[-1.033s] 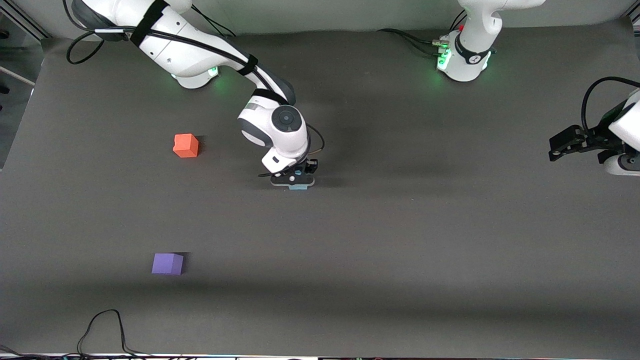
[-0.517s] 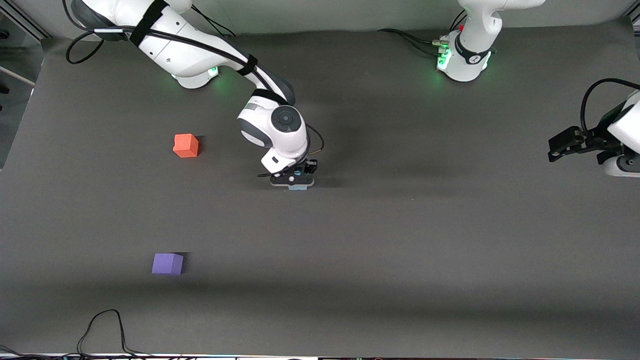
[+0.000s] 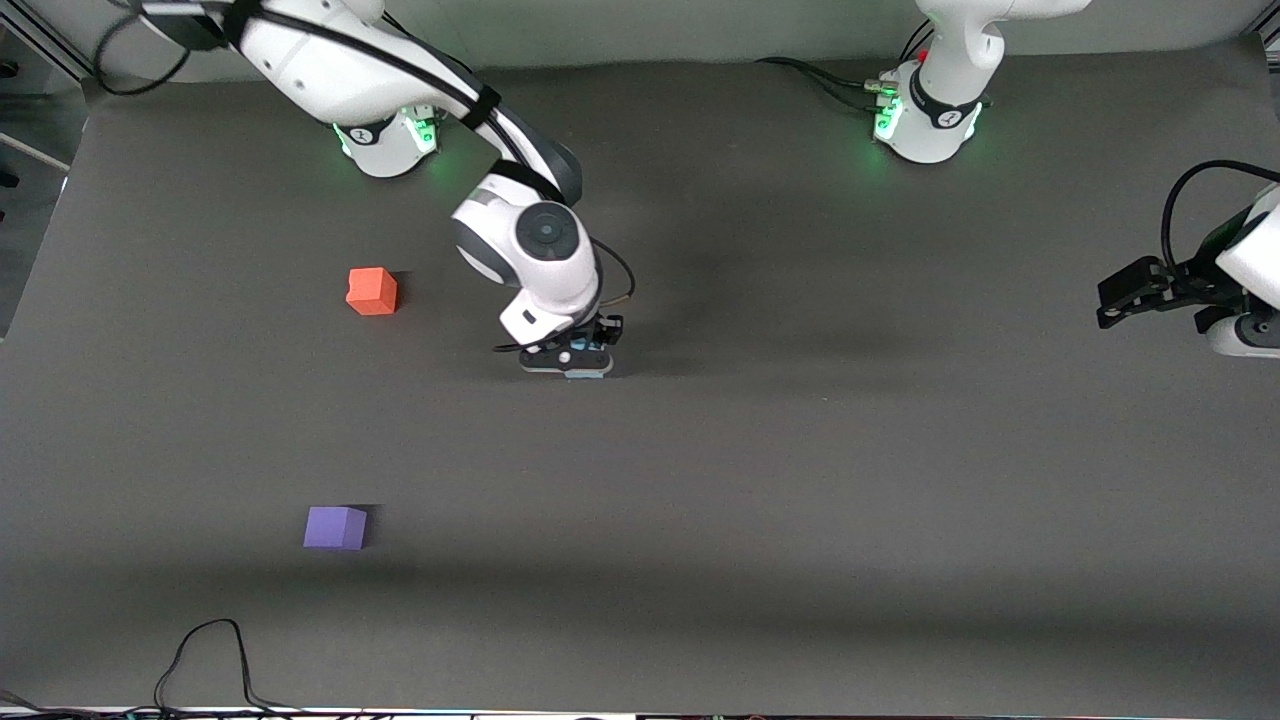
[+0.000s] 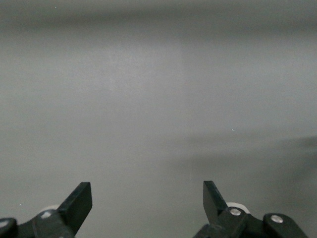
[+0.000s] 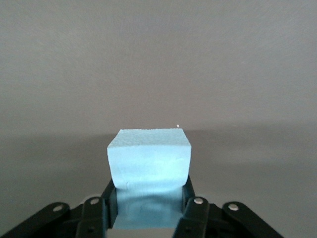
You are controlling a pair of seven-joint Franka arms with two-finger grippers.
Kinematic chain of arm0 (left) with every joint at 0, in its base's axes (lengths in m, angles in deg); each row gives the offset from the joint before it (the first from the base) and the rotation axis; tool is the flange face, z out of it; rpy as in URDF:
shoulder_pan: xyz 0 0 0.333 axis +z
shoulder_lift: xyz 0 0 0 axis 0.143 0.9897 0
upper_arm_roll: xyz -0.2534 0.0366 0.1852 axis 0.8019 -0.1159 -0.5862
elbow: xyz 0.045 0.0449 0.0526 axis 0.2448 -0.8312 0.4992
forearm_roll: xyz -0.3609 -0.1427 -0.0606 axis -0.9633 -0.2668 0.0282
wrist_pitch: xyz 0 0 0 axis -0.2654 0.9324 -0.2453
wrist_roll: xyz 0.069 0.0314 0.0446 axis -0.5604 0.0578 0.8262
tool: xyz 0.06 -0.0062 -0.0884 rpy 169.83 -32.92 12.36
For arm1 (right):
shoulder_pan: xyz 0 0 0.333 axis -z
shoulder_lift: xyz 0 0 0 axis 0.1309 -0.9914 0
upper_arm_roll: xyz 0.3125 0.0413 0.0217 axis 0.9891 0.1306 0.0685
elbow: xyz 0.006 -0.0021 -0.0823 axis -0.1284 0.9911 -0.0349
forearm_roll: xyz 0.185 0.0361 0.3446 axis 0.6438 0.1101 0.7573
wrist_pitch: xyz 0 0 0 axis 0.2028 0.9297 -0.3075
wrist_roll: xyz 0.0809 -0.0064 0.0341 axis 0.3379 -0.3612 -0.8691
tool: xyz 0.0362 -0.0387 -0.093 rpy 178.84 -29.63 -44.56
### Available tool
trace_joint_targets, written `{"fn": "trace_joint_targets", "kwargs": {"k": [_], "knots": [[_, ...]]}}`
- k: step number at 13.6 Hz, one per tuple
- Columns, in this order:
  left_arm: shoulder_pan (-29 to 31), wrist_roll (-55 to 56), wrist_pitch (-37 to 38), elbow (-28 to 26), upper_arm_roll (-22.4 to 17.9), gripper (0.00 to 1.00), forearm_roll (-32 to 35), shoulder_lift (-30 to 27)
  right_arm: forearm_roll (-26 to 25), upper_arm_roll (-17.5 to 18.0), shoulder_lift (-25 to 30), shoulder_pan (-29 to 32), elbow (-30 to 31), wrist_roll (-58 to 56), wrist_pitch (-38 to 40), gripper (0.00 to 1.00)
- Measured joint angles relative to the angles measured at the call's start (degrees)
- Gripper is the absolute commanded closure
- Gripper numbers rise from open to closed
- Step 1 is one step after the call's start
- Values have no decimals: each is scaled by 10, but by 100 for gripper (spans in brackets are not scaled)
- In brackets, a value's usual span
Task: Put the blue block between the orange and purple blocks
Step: 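Carry the light-blue cube with the right gripper toward the orange cube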
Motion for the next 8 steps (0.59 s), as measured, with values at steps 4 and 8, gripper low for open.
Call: {"fn": "trace_joint_targets", "kwargs": {"k": [4, 8], "knots": [[1, 0, 0, 0, 0, 0, 0, 0, 109, -66, 107, 7, -1, -143, 81, 100], [1, 0, -1, 0, 0, 0, 0, 0, 160, -147, 191, 9, -4, -250, 154, 100]]}}
